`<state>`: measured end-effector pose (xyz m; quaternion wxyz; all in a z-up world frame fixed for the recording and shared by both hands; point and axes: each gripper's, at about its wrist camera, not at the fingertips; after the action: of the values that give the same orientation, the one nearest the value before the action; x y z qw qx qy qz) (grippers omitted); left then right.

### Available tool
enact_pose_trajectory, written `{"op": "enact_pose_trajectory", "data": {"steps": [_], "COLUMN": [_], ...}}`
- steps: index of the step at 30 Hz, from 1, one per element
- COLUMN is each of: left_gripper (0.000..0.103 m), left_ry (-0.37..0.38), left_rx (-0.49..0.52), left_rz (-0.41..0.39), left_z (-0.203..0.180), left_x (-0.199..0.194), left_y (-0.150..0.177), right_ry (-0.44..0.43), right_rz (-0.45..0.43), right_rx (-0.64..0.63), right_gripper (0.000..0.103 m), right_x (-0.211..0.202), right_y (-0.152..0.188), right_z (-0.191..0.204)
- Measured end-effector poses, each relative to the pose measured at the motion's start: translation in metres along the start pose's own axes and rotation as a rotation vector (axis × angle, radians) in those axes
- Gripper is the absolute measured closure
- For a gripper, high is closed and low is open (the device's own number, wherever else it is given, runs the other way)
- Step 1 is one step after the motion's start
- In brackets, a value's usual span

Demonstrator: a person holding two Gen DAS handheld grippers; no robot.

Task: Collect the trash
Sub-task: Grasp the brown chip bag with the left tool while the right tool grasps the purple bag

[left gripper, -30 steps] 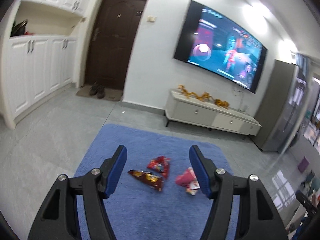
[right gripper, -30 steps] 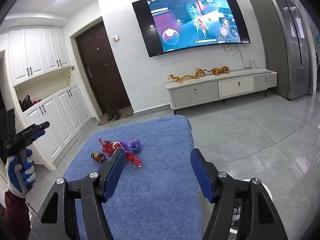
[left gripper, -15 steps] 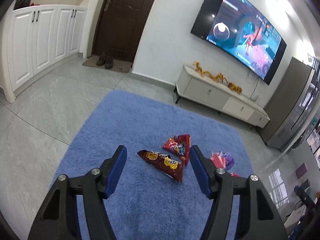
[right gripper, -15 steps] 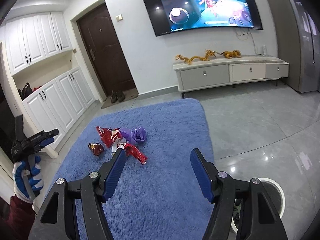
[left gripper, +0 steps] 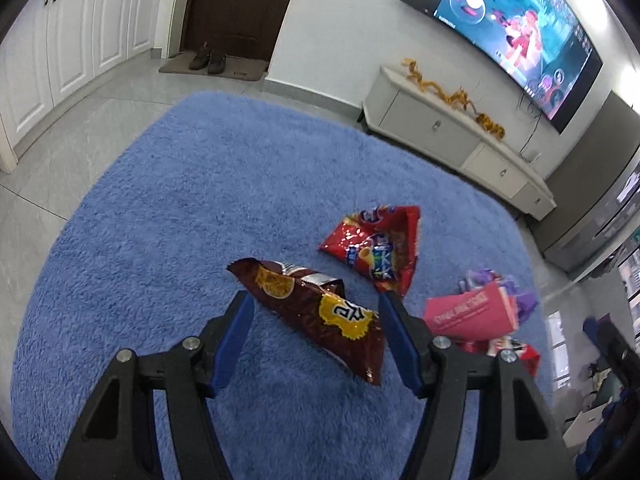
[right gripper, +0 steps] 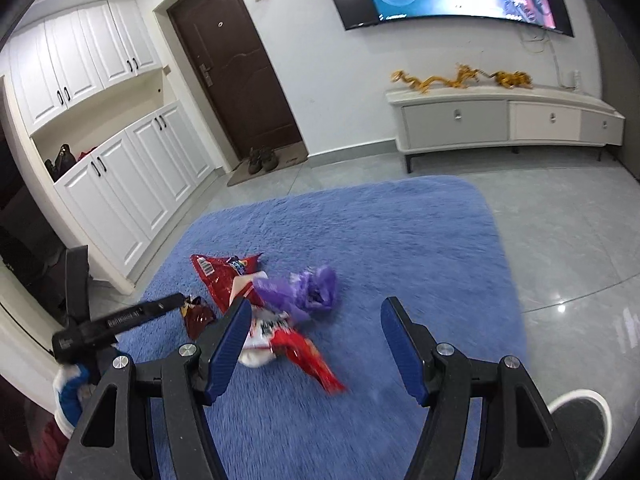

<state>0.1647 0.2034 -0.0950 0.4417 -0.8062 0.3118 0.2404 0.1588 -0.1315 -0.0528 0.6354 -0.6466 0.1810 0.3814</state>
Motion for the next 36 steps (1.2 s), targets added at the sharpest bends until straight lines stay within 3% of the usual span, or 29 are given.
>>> {"op": "enact_pose_trajectory", "data": {"steps": [10,16,17,18,19,22,26,36], "left_gripper": [0.040,0.044,0.048,0.049,0.051,0.058,0.070,0.079], "left_ry": [-0.005,-0.005,0.002,0.007,0.010,0.018,0.042,0.084], "left_rx": [0.005,0.044,0.049,0.057,0.061,0.071,0.088,0.168], "left_rz": [0.004,0.000,-0.002,-0.004,-0.006,-0.014,-0.026,-0.057], "left_z": [0.004,0.000,-0.001,-0.003,-0.004,-0.004,-0.009,-0.033], "left_x": [0.031,0.038,0.037,0.037,0.036,0.032,0.024,-0.023], "left_y": [-0.004,0.002,0.003,0.004,0.005,0.008,0.011,0.034], "right_ry": [-0.021,-0.032,-0.042,-0.059,-0.070,-0.096,-0.117,-0.106], "right_rz": [0.071,0.177,0.191,0.202,0.207,0.196,0.141,0.031], "right_rx": [0.059,0.039,0.031,0.022,0.016,0.024,0.069,0.114], "right_gripper": [0.038,0.038,0.041,0.051,0.059,0.064,0.066,0.066], "right_x": [0.078,0.117,0.119,0.119,0.118,0.107,0.080,-0.007], "right_y": [-0.024,-0.018,-0.014,-0.009,-0.006,0.004,0.008,0.025], "right_z": [0.016,0.017,0.017,0.017,0.017,0.008,-0.012,-0.037]}}
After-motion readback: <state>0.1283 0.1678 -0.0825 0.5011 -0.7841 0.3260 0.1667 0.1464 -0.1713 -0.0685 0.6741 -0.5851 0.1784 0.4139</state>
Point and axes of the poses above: each gripper's, at about its wrist camera, not at the fingertips, and x roughly the way its jaws point, z to its left, y to its underside, and after that the axes turned 15 degrees about y, right-handed
